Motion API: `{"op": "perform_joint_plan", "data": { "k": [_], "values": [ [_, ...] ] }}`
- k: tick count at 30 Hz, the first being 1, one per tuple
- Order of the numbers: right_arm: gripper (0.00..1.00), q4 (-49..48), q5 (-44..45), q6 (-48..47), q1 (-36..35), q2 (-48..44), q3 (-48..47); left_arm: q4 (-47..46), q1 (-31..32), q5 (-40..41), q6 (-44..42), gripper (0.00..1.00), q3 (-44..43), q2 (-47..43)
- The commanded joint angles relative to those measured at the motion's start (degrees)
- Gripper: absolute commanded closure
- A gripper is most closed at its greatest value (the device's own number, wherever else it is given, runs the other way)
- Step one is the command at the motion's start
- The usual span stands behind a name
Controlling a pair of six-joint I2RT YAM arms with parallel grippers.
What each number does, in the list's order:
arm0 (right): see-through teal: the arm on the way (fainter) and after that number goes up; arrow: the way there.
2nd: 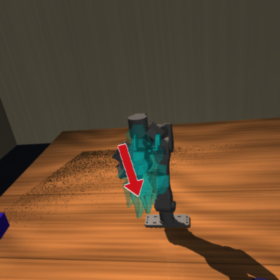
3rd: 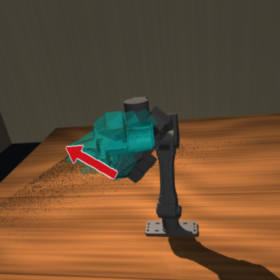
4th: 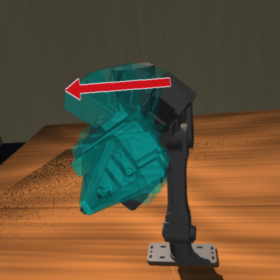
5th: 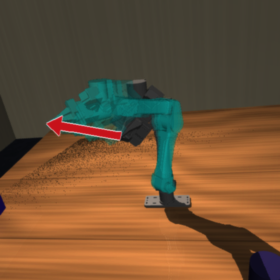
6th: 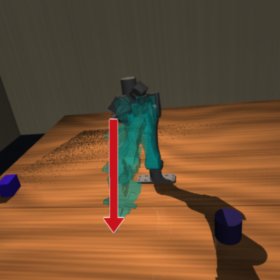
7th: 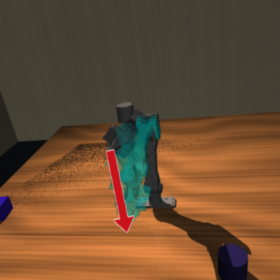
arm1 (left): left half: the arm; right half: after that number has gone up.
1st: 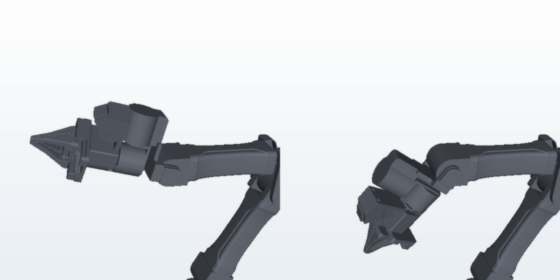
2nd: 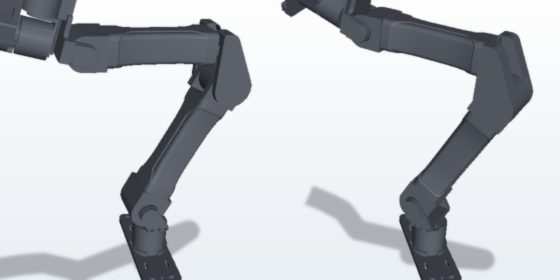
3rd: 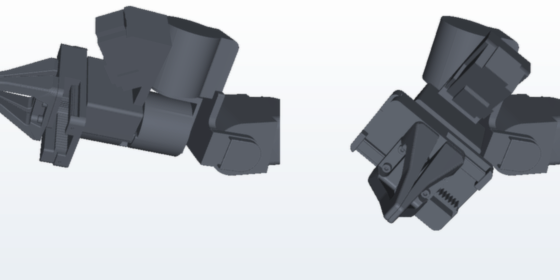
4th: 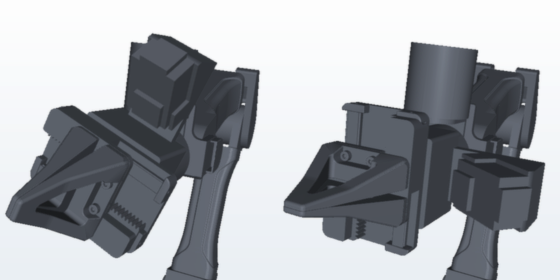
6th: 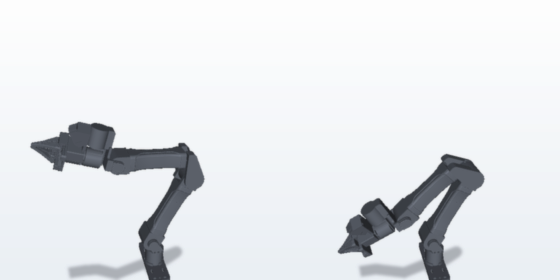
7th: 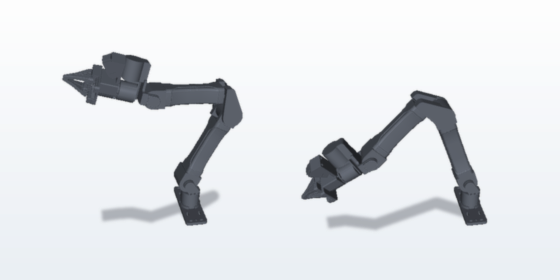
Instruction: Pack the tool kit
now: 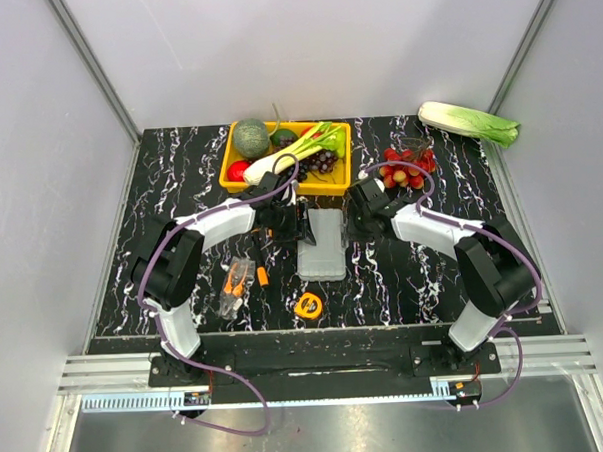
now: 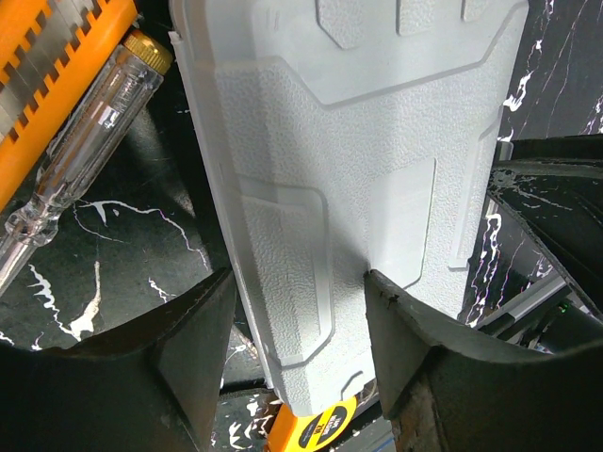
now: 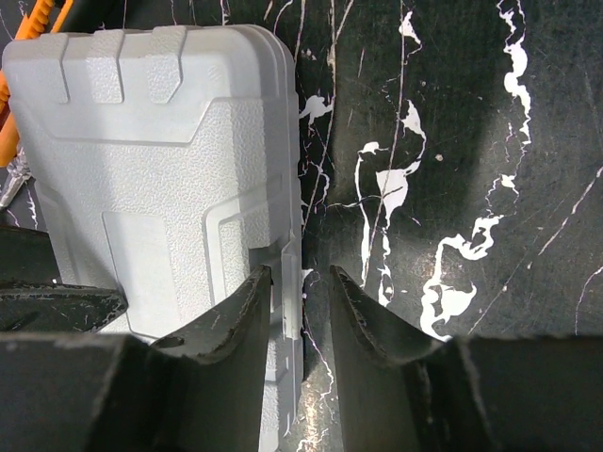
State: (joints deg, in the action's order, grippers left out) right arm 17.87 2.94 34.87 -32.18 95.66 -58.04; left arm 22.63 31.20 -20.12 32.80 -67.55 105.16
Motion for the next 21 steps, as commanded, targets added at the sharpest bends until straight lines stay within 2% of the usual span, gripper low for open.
{"op": "perform_joint_plan", "data": {
  "k": [1,21],
  "values": [
    [0.64,1.1,1.7,0.1,0.3,-0.1,1.9,2.8,0.1,3.0,-1.9,0.40,-1.6,-0.7],
    [0.62,-0.3,1.5,1.8,1.6,-3.3,5.8,3.6,0.0,3.2,-1.9,0.39,-2.5,0.0]
  ]
}}
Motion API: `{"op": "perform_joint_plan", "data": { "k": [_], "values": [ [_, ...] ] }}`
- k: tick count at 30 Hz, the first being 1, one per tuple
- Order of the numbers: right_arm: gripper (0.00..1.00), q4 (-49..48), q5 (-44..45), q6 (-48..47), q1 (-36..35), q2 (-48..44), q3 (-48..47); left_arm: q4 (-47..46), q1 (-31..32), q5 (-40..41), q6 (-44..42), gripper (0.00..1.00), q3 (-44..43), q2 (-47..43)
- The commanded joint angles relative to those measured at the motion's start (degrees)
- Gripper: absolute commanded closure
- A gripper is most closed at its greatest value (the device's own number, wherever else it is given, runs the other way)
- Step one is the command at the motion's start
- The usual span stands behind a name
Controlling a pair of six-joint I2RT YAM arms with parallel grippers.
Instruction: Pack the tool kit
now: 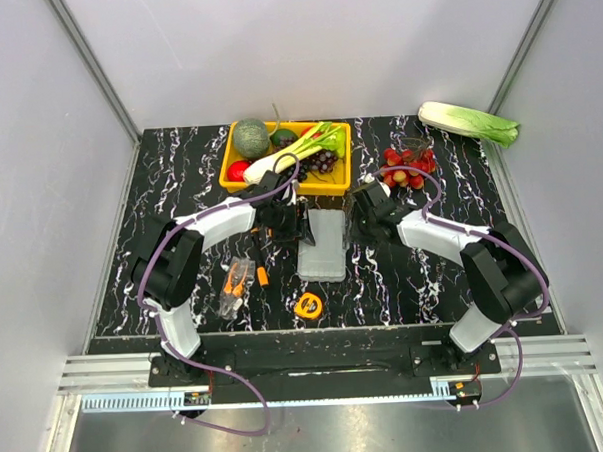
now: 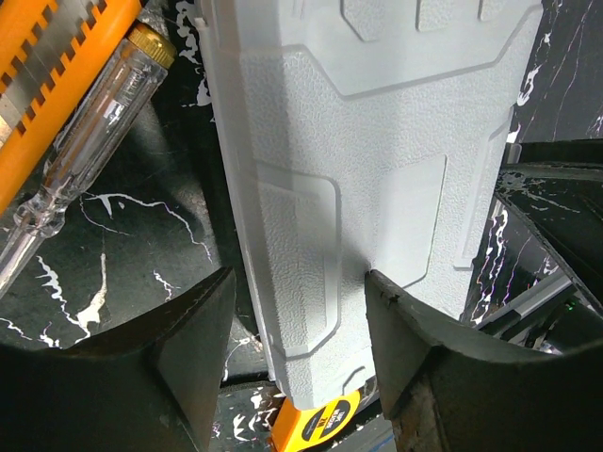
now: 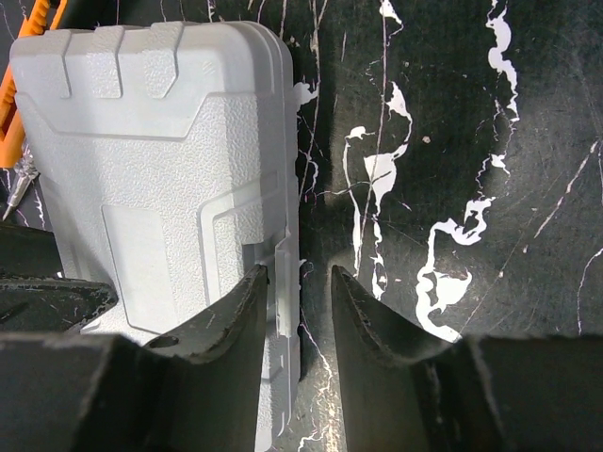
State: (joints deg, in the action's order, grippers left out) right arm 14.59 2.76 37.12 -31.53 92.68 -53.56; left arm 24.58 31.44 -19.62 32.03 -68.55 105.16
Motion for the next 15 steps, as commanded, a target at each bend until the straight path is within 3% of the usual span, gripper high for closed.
{"op": "perform_joint_plan", "data": {
  "k": [1,10,15],
  "values": [
    [0.62,2.9,1.7,-0.3,0.9,-0.3,1.4,1.6,-0.2,2.7,-1.2,0.39,-1.5,0.0],
    [0.64,2.9,2.0,0.0,1.8,-1.5,2.1,1.6,-0.2,2.3,-1.2,0.39,-2.1,0.7],
    [0.58,2.4,1.5,0.2,2.1,-2.0,3.4,1.8,-0.2,2.2,-1.3,0.39,-2.5,1.1]
  ]
}}
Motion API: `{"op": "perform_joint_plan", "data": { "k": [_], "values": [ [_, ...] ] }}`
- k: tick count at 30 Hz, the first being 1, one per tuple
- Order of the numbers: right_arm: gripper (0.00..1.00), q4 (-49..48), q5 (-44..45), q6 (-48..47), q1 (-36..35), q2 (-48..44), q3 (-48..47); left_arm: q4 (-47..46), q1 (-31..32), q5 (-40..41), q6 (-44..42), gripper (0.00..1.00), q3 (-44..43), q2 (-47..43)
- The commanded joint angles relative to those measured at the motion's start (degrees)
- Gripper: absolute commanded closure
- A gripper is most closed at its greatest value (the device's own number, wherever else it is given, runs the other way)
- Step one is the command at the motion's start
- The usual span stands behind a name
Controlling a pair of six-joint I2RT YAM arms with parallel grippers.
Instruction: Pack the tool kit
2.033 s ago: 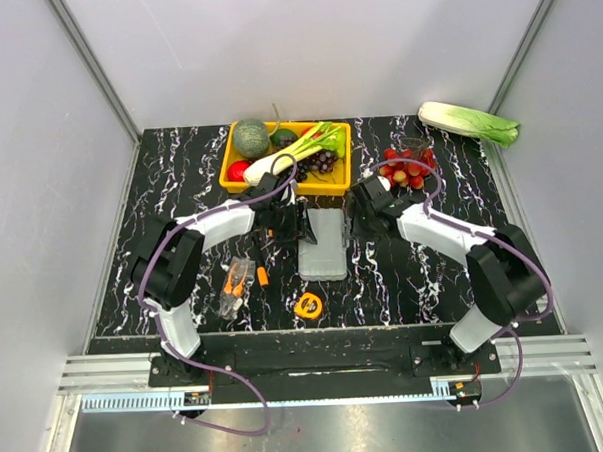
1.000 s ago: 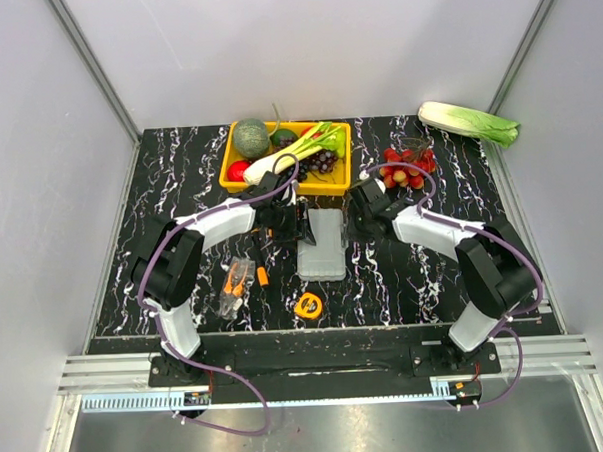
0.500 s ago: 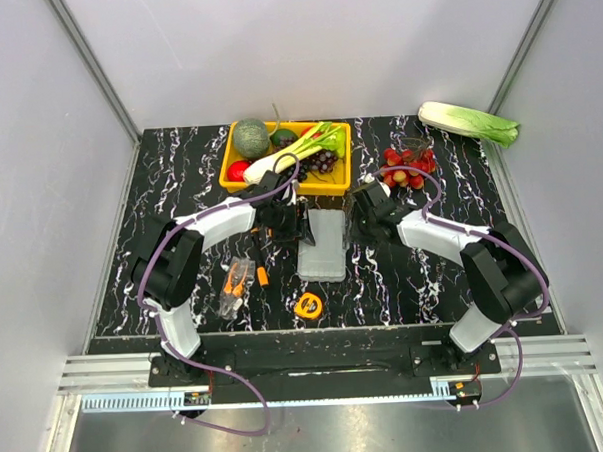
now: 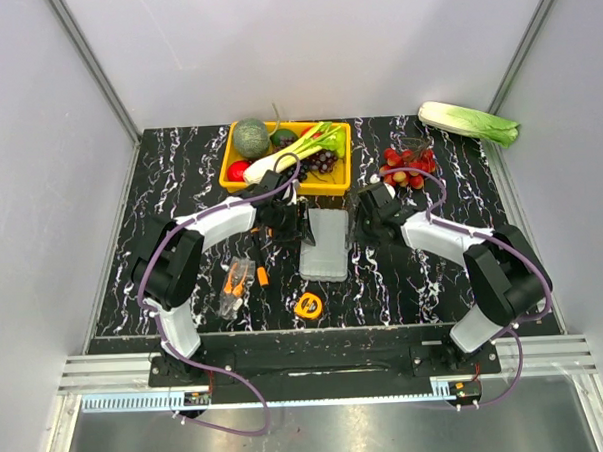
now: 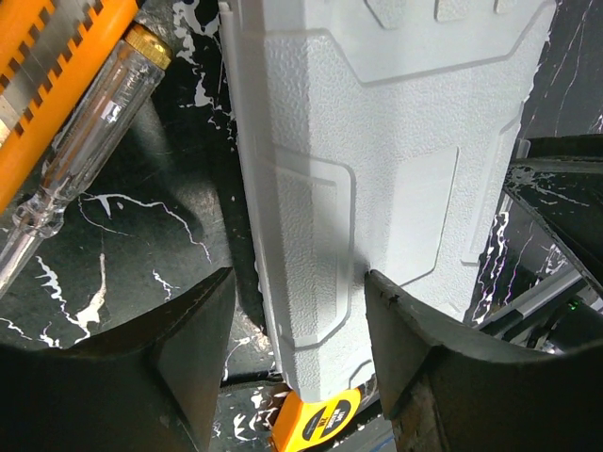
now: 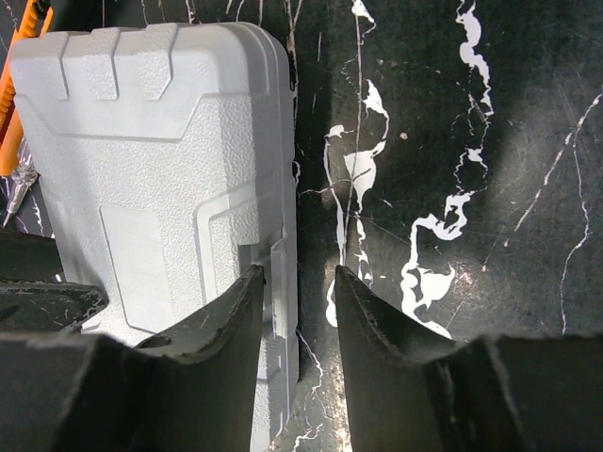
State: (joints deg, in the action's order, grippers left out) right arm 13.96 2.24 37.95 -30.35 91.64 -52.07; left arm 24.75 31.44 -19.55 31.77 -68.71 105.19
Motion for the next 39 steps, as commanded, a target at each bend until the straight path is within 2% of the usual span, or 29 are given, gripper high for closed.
{"op": "perform_joint_plan", "data": {
  "k": [1,10,16,18,21,28,39],
  "values": [
    [0.58,2.9,1.9,-0.6,1.0,-0.9,2.1,1.7,-0.1,2.1,-1.0,0.39,-2.4,1.2],
    [0.63,-0.8,-1.4,-0.5,1.3,1.3,3.4,1.8,0.0,2.1,-0.9,0.39,-2.6,1.2],
    [0.74,-2.9,-3.8,-0.2,1.8,2.1,4.1,2.0,0.0,2.1,-0.9,0.39,-2.7,0.9],
    [0.75,-2.9,-3.8,-0.1,2.0,2.1,4.3,2.0,0.1,2.1,-1.0,0.39,-3.0,1.1],
    [0.75,-2.7,-3.4,0.3,2.1,1.1,4.8,2.1,0.1,2.1,-1.1,0.39,-3.4,1.2],
    [0.61,-1.5,-2.5,0.2,2.2,-2.6,6.2,2.2,0.2,2.4,-0.9,0.39,-3.3,1.5],
    [0.61,-1.7,-0.9,0.0,2.8,-4.4,6.9,2.2,0.2,2.5,-0.8,0.39,-3.6,1.7]
  ]
}}
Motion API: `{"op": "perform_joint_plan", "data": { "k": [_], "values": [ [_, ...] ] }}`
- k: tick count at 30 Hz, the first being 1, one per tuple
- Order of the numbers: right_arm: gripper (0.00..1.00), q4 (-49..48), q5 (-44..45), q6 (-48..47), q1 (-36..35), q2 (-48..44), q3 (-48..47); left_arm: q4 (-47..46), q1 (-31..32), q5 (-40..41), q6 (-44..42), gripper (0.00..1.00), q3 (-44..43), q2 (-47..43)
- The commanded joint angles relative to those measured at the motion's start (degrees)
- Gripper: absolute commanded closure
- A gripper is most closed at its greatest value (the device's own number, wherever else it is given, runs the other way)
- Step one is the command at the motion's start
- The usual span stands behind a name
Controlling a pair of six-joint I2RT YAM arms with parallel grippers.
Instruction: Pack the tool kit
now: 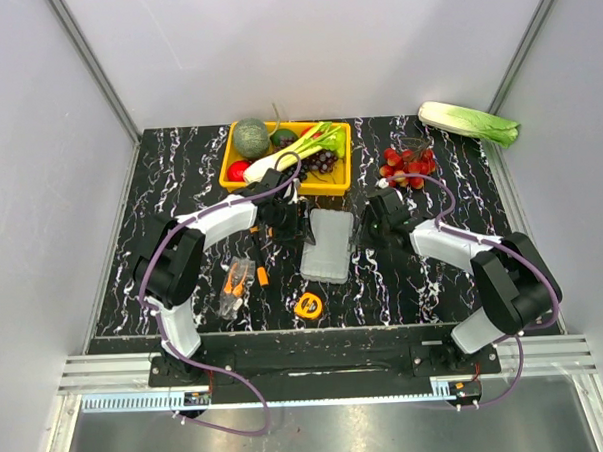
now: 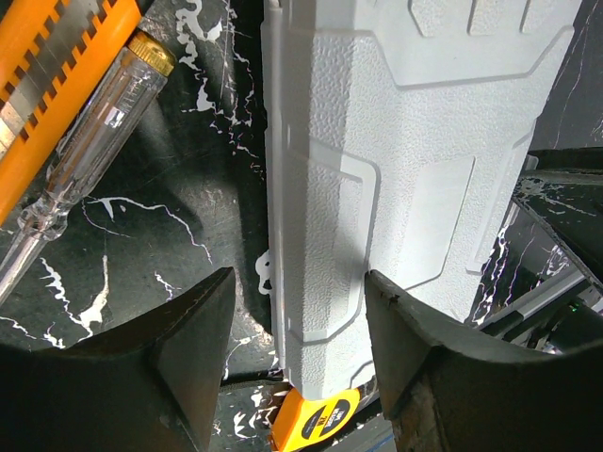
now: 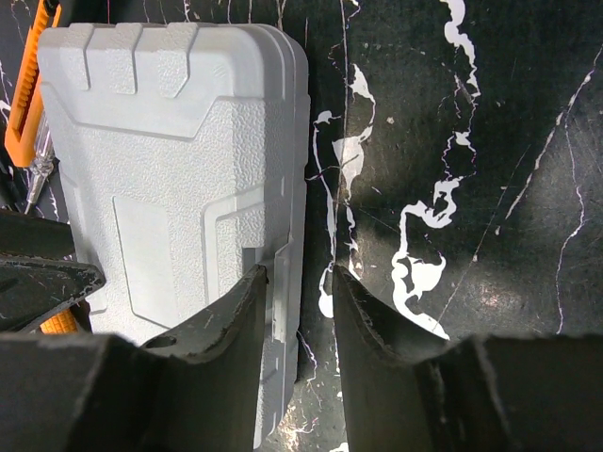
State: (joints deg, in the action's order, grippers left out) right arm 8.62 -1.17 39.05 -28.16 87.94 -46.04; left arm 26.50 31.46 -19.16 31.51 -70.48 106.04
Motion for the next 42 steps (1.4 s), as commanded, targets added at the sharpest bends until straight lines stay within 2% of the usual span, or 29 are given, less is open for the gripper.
{"op": "perform_joint_plan", "data": {
  "k": [1,4,7,11,16,23,29,33,36,39,41,42],
  "values": [
    [0.61,3.4,2.4,-0.9,0.7,-1.1,1.1,0.5,0.1,2.2,-0.7,0.39,-1.8,0.9],
    [0.59,3.0,2.4,-0.6,0.8,-2.9,1.9,0.5,0.2,2.1,-0.6,0.39,-1.8,1.1],
    [0.51,2.0,1.5,-0.5,1.2,-5.2,2.9,0.5,0.3,2.0,-0.6,0.39,-1.6,1.4],
    [0.46,2.0,1.3,-0.6,1.4,-5.7,3.2,0.5,0.3,1.9,-0.6,0.39,-1.7,1.6],
    [0.46,1.3,0.0,-0.6,1.4,-4.8,4.2,0.5,0.3,1.9,-0.7,0.39,-1.9,1.7],
    [0.62,-1.1,-1.5,-0.9,1.4,-1.3,3.9,0.5,0.4,1.6,-0.8,0.39,-2.5,1.4],
    [0.67,-4.3,-3.5,-0.8,1.4,0.8,3.8,0.5,0.5,0.8,-1.3,0.38,-3.3,1.5],
    [0.86,-6.0,-5.3,-0.3,2.0,0.7,4.2,1.4,0.5,1.7,-1.9,0.37,-4.7,1.1],
    [1.00,-5.8,-5.3,-0.2,2.1,-1.4,4.3,1.5,0.5,3.9,-2.6,0.31,-5.6,-1.0],
    [1.00,-3.4,-5.2,-0.7,2.4,-3.7,2.9,1.5,0.5,5.7,-3.3,0.16,-7.4,-3.1],
    [1.00,-0.4,-4.8,-1.1,2.4,-5.1,1.5,1.4,0.6,5.9,-3.9,0.01,-8.6,-4.8],
    [1.00,0.9,-4.6,-1.1,2.4,-5.8,0.5,1.1,0.7,5.9,-4.3,0.01,-9.1,-5.4]
  ]
}}
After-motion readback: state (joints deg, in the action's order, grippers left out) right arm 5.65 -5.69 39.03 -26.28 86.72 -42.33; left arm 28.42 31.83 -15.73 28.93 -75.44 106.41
